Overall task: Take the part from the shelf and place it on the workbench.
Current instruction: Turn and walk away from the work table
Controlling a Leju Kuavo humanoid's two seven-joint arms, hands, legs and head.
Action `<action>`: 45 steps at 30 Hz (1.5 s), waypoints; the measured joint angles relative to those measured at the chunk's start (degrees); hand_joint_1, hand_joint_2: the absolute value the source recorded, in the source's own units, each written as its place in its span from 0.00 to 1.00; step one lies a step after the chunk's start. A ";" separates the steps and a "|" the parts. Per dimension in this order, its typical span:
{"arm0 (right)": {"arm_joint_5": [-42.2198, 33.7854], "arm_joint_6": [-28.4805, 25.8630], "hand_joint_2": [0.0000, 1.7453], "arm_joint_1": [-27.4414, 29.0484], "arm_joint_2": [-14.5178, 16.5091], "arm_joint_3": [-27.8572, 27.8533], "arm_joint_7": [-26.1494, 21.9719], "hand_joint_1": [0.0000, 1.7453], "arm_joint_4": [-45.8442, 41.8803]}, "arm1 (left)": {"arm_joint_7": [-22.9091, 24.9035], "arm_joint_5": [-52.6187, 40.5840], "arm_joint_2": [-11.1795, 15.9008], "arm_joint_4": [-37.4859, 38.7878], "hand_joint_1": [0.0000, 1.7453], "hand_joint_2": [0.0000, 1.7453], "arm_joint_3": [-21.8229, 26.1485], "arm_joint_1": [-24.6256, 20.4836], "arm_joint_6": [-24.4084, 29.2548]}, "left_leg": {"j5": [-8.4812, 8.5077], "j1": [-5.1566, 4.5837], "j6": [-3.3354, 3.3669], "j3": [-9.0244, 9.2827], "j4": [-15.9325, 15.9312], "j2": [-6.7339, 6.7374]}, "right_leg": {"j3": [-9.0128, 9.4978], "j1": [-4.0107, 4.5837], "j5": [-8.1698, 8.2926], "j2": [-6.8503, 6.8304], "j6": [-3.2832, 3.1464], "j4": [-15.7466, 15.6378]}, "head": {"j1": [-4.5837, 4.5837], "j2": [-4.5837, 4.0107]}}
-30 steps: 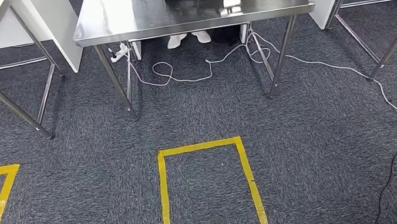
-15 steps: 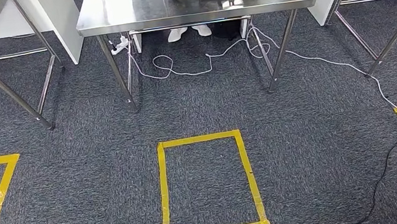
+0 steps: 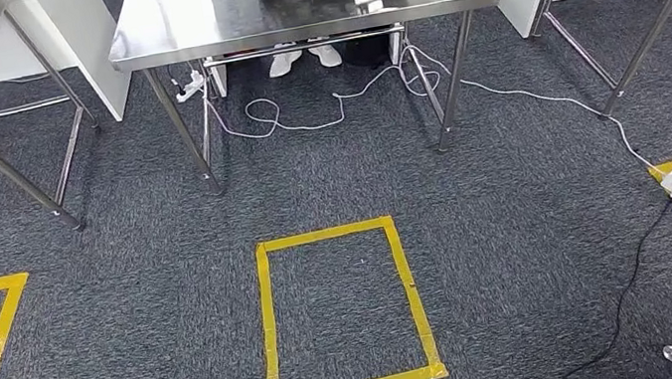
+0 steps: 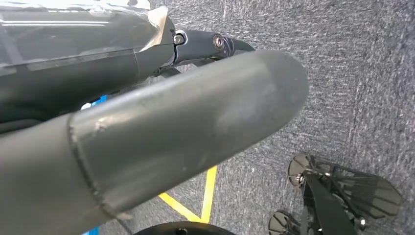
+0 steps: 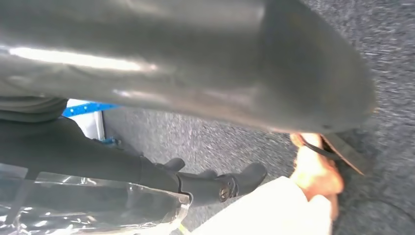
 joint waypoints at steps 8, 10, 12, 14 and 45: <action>-1.95 -0.22 0.00 0.62 0.14 -2.08 -0.50 0.00 0.00 | -0.07 -1.10 0.50 0.13 0.00 0.00 -0.63 0.36 -0.87 | -3.41 -0.41 1.68 -2.30 8.52 -3.56 | -0.89 1.44 1.27 3.64 -1.75 0.20 | -0.08 0.01; -2.19 -0.26 0.00 0.58 0.43 -2.55 -0.64 0.00 -0.01 | -0.08 -1.28 0.83 0.17 0.00 0.00 -1.02 0.43 -1.04 | -0.95 -0.67 2.74 1.13 1.73 -6.11 | -1.12 1.83 1.48 4.81 -1.60 0.39 | -0.02 0.00; -2.30 -0.31 0.00 0.53 0.73 -2.78 -0.67 0.00 -0.02 | -0.07 -1.35 1.04 0.22 0.00 0.00 -1.28 0.46 -1.07 | -0.67 -0.99 3.09 2.04 -0.46 -6.70 | -1.72 1.83 1.90 5.96 -1.04 0.49 | -0.03 0.01; -2.39 -0.32 0.00 0.70 0.81 -3.02 -0.68 0.00 -0.01 | -0.04 -1.41 1.01 0.27 0.00 0.00 -1.48 0.40 -1.08 | -0.09 -1.02 3.17 2.16 -1.28 -5.36 | -2.56 1.72 2.15 6.34 -0.33 0.66 | -0.07 0.01; -2.48 3.86 0.00 0.67 1.49 -3.84 1.96 0.00 -0.04 | 3.27 -7.78 0.96 0.42 0.00 0.00 -6.33 0.49 0.52 | -1.29 -0.34 1.95 1.00 1.02 -5.44 | -4.28 0.31 2.06 7.11 1.69 2.09 | 0.33 0.01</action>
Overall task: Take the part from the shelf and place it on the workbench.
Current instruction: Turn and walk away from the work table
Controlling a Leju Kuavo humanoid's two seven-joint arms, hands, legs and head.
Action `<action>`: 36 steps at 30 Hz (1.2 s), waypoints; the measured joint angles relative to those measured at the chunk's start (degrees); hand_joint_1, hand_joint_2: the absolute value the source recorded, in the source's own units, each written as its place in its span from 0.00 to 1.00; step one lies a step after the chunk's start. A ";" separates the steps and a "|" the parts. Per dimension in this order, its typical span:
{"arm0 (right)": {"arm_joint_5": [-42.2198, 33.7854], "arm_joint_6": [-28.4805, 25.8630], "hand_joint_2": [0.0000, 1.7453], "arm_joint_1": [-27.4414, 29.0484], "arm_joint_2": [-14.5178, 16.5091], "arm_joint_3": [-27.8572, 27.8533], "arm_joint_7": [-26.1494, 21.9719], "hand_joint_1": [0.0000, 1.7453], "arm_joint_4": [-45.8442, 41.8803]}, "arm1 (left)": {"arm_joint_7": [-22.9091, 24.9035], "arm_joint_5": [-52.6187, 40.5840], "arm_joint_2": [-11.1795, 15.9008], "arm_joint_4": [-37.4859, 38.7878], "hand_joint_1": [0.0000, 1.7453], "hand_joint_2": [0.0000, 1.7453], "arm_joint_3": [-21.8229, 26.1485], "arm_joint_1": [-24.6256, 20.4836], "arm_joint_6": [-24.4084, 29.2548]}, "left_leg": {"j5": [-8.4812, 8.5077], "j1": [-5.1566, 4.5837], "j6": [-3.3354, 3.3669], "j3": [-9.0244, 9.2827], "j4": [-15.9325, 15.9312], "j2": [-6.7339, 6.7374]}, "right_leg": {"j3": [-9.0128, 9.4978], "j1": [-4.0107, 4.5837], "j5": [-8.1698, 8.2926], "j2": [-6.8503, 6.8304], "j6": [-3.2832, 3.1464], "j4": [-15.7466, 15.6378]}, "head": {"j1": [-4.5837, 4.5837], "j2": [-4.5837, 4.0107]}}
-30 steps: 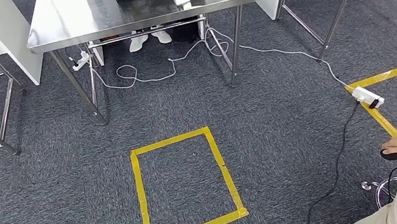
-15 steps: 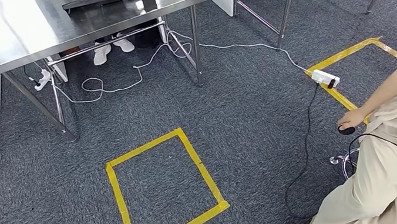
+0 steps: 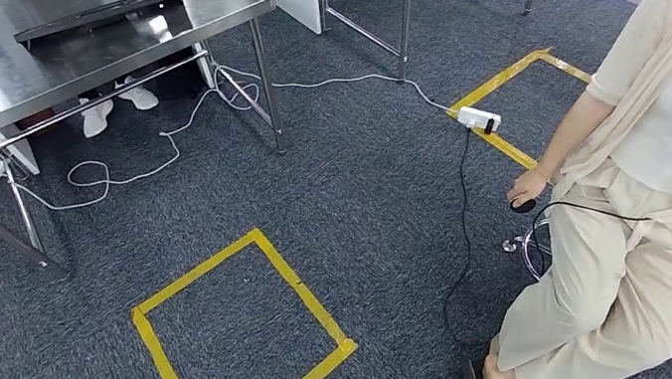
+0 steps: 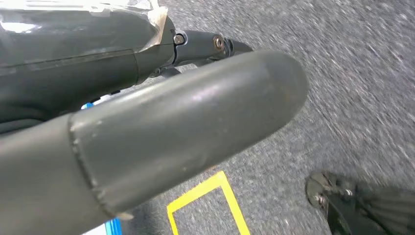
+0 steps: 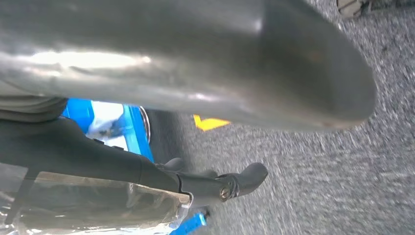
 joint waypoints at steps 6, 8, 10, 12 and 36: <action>-0.01 0.00 0.00 -0.16 0.16 0.00 -0.09 0.00 -0.02 | -0.02 0.39 0.01 0.00 0.00 0.00 -0.09 0.17 0.37 | 0.77 -0.65 1.47 -0.90 -0.36 5.17 | -7.55 0.04 -7.76 -6.01 -0.22 16.33 | 0.64 0.01; 0.01 -0.01 0.00 -0.03 0.21 0.00 -0.23 0.00 -0.02 | -0.01 0.48 0.01 0.00 0.00 0.00 -0.09 0.13 0.41 | 0.80 -0.79 1.50 -1.00 -0.35 6.75 | -5.53 0.06 -6.81 -6.29 0.47 14.27 | 0.65 0.01; 0.05 -0.08 0.00 0.00 0.25 0.00 -0.42 0.00 -0.03 | 0.03 0.54 0.01 0.00 0.00 0.00 -0.09 0.04 0.45 | 0.79 -0.88 1.43 -0.80 -0.35 7.97 | -0.20 0.20 -4.25 -8.21 0.79 5.68 | 0.67 0.01; 0.04 -0.28 0.00 -0.23 0.32 0.00 -0.62 0.00 -0.07 | 0.16 0.57 0.02 0.00 0.00 0.00 -0.10 0.00 0.49 | 0.65 -1.10 0.98 -0.51 -0.33 9.02 | 2.77 0.81 -2.69 -10.25 0.10 0.10 | 0.65 -0.01; -1.48 -0.83 0.00 -0.04 1.00 -1.27 0.19 0.00 -0.09 | 0.33 -0.88 0.64 -0.02 0.00 0.00 -0.67 0.03 0.27 | 0.77 -0.10 1.05 -1.20 0.11 4.69 | -6.65 0.07 -7.09 -5.58 -0.38 14.40 | 0.45 0.00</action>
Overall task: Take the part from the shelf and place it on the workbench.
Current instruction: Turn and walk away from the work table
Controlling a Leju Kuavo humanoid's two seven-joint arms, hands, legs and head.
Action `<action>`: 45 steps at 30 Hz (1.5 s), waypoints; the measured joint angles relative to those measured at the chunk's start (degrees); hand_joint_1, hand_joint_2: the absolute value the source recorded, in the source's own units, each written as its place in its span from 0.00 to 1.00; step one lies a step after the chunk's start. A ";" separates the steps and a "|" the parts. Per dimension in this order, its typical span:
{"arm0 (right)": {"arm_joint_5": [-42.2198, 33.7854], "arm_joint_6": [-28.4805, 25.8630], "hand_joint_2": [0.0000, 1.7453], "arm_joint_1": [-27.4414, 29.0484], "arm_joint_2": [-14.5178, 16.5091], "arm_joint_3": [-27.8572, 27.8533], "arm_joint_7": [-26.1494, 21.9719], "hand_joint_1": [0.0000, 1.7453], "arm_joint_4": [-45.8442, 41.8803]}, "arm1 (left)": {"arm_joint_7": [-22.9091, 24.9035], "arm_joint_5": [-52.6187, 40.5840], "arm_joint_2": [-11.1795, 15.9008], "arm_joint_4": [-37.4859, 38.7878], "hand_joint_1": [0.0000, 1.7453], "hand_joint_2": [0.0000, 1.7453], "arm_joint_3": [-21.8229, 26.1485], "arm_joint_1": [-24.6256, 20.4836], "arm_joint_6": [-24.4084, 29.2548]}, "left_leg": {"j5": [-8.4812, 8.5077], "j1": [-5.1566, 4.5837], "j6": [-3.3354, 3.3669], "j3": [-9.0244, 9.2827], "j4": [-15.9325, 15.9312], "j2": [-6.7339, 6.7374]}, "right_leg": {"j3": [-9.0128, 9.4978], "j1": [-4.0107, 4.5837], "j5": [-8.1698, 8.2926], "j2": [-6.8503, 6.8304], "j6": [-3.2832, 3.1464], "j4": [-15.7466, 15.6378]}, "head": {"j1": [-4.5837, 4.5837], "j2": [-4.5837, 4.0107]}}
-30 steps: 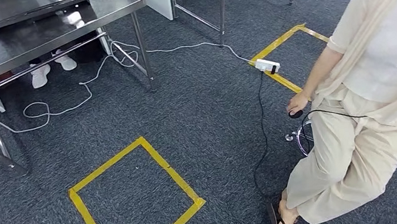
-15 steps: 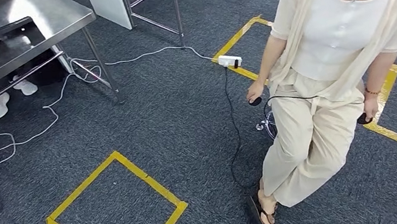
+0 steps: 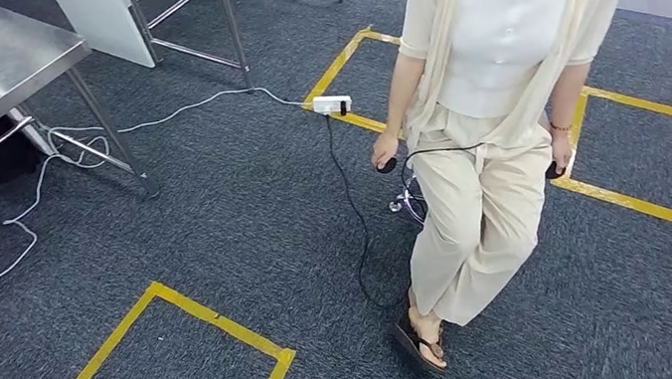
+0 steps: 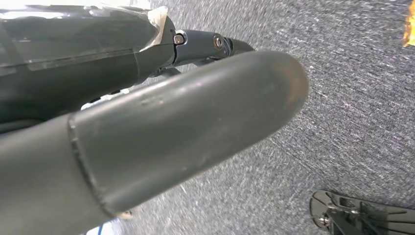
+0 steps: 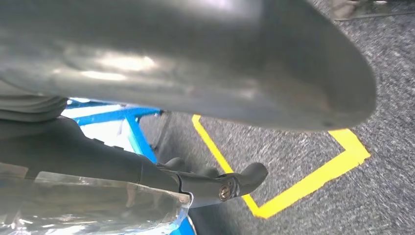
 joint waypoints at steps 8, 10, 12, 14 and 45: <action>0.27 -0.03 0.00 -0.23 -0.21 -0.07 -0.16 0.00 -0.01 | 0.28 -0.53 -0.07 -0.03 0.00 0.00 -0.05 -0.17 -0.07 | -0.45 -0.31 -1.44 1.05 -0.41 5.13 | 8.08 0.33 5.38 -4.68 0.53 -14.07 | 0.03 0.00; 0.39 -0.04 0.00 -0.14 -0.37 -0.08 -0.19 0.00 0.00 | 0.30 -0.51 -0.15 -0.04 0.00 0.00 -0.06 -0.36 -0.07 | -0.67 -0.14 -2.34 1.61 -0.60 5.68 | 8.16 0.27 5.69 -3.59 -0.58 -14.58 | -0.08 -0.01; 0.43 -0.04 0.00 -0.07 -0.46 -0.08 -0.23 0.00 0.00 | 0.30 -0.50 -0.23 -0.04 0.00 0.00 -0.08 -0.48 -0.05 | -2.21 0.15 -2.92 1.16 1.08 3.30 | 8.55 -0.38 6.10 -2.37 -1.46 -15.00 | -0.32 0.00; 0.42 -0.03 0.00 -0.17 -0.48 -0.08 -0.26 0.00 0.00 | 0.29 -0.51 -0.24 -0.04 0.00 0.00 -0.10 -0.28 -0.03 | -5.94 0.29 -3.09 -1.54 7.08 -0.15 | 8.62 -0.49 6.41 -1.21 -2.19 -15.09 | -0.57 -0.01; 0.32 0.00 0.00 -0.42 -0.58 -0.13 0.04 0.00 -0.02 | 0.14 -0.54 -0.39 -0.11 0.00 0.00 -0.22 -0.58 0.02 | -1.06 -0.03 -2.81 2.55 -1.19 6.47 | 6.62 0.42 6.44 -3.89 -0.54 -14.01 | 0.04 0.01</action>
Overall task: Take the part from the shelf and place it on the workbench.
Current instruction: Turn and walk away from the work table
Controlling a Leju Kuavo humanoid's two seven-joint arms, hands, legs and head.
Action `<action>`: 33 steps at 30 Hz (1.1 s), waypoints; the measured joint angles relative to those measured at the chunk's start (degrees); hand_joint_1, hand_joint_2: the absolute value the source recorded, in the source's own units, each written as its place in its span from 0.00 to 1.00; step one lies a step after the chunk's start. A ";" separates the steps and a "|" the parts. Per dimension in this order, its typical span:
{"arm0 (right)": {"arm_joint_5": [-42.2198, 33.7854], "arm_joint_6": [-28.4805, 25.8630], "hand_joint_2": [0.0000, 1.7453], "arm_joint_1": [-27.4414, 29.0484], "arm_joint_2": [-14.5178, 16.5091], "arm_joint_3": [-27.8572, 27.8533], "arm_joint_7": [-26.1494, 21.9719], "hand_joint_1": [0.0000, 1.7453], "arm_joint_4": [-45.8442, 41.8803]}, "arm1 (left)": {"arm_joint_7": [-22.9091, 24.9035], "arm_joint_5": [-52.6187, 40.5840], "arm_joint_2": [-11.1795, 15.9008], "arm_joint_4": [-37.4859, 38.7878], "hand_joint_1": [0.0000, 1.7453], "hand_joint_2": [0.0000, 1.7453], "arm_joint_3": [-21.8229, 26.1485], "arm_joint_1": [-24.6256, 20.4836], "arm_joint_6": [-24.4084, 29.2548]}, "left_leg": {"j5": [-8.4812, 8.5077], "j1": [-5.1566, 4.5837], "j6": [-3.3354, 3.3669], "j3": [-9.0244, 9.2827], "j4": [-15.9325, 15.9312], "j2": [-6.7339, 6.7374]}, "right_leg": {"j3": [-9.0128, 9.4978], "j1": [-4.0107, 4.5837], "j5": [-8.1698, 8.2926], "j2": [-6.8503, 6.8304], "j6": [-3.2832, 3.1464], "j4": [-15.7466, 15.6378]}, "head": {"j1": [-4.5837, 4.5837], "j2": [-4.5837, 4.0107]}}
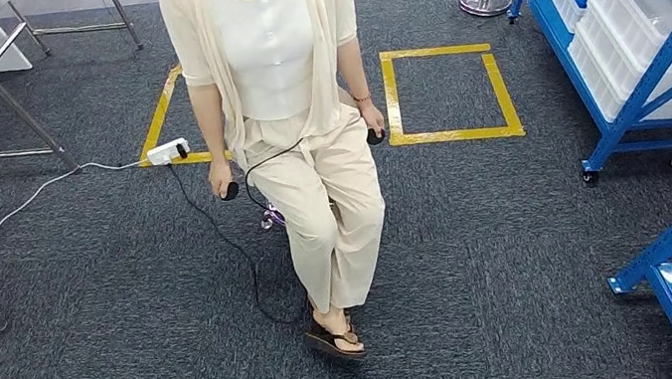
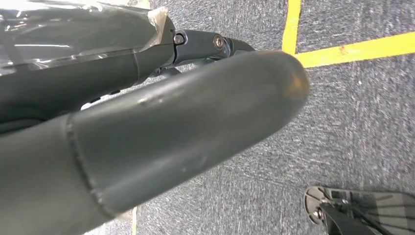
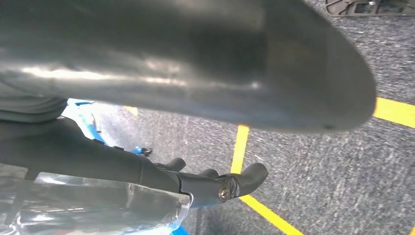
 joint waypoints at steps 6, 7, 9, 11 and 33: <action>-0.27 0.00 0.00 0.13 0.04 -0.16 0.19 0.00 0.02 | -0.18 -0.20 -0.01 0.01 0.00 0.00 -0.01 0.23 -0.04 | -4.54 0.63 -0.18 -4.47 9.52 -6.82 | 0.80 -0.54 0.50 4.10 -1.79 -0.25 | -0.41 -0.02; -0.39 0.00 0.00 0.18 0.04 -0.22 0.21 0.00 0.02 | -0.27 -0.28 -0.01 0.02 0.00 0.00 -0.02 0.37 -0.05 | -3.93 0.61 0.18 -5.17 10.06 -8.57 | 0.88 -0.23 0.53 5.77 -2.09 -0.19 | -0.45 -0.01; -0.56 0.00 0.00 0.21 0.07 -0.31 0.20 0.00 0.01 | -0.37 -0.39 0.04 0.02 0.00 0.00 -0.03 0.47 -0.06 | -0.24 0.54 0.77 -3.41 4.43 -11.27 | 0.94 0.26 0.52 8.27 -2.00 0.01 | -0.42 -0.01; -0.58 0.00 0.00 0.20 0.10 -0.32 0.16 0.00 0.00 | -0.38 -0.42 0.08 0.02 0.00 0.00 -0.04 0.42 -0.04 | 0.44 0.20 1.06 -2.47 1.86 -12.24 | 0.47 0.32 0.64 9.34 -1.45 0.08 | -0.39 -0.01; -0.23 0.10 0.00 0.12 -0.01 -0.32 -0.05 0.00 -0.04 | -0.17 -0.08 0.00 -0.07 0.00 0.00 -0.02 0.16 0.13 | -6.50 0.24 -0.25 -4.62 10.77 -7.22 | 0.81 -0.60 0.16 2.43 -2.33 -0.07 | -0.64 -0.02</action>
